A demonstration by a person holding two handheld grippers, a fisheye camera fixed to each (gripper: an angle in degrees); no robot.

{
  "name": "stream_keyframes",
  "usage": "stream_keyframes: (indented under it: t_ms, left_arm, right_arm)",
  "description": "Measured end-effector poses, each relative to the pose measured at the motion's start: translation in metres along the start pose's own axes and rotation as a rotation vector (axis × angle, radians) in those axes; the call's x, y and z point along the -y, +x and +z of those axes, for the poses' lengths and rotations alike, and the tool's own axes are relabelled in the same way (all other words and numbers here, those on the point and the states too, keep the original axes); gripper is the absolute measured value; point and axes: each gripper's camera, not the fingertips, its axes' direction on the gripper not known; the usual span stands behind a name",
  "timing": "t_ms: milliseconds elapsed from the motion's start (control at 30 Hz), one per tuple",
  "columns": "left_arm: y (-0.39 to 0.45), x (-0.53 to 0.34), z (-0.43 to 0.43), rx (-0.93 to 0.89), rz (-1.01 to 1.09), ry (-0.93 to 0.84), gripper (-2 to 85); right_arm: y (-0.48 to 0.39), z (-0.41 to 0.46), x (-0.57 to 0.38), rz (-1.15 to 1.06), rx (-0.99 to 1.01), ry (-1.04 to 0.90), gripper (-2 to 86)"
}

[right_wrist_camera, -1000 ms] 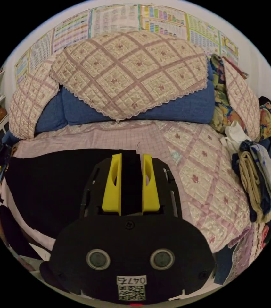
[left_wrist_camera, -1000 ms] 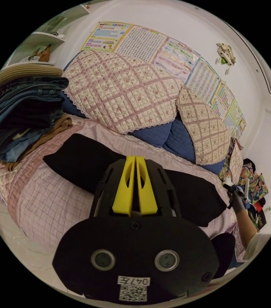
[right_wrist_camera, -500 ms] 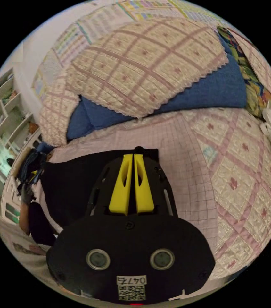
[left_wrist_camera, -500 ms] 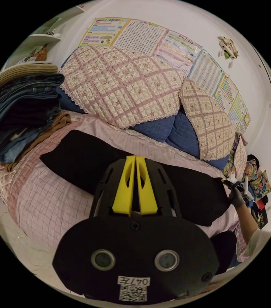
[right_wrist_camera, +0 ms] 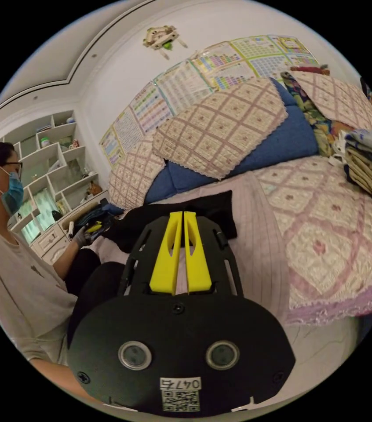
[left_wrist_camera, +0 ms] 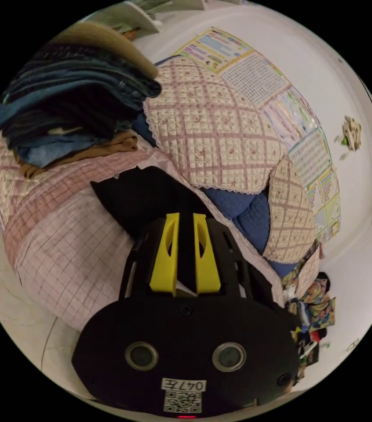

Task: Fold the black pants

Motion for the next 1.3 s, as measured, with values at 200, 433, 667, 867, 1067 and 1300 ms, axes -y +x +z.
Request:
stream_keyframes:
  t_ms: [200,433,667,867,1067,1300]
  left_arm:
    - [-0.046,-0.006,-0.016,-0.096,-0.012,-0.048,11.1]
    - [-0.099,-0.042,-0.035,0.062,-0.068,-0.024,11.7]
    - [-0.151,-0.065,-0.017,0.110,-0.142,-0.102,12.4]
    - [-0.151,-0.097,-0.011,0.120,-0.069,-0.065,0.1]
    - [-0.159,-0.147,-0.046,0.007,-0.053,-0.019,-0.9]
    - [-0.177,-0.212,-0.055,0.063,0.032,-0.184,-0.1]
  right_arm:
    - [0.009,-0.022,-0.003,0.096,-0.044,0.014,-1.2]
    - [0.011,-0.037,0.014,0.121,-0.046,0.022,-1.2]
    - [-0.002,-0.049,0.037,0.055,-0.084,0.008,-1.1]
    - [0.005,-0.047,0.036,0.089,-0.080,0.012,-1.2]
    - [0.005,-0.047,0.042,0.062,-0.104,0.019,-1.1]
    - [0.032,-0.020,0.035,0.136,-0.109,-0.052,-1.1]
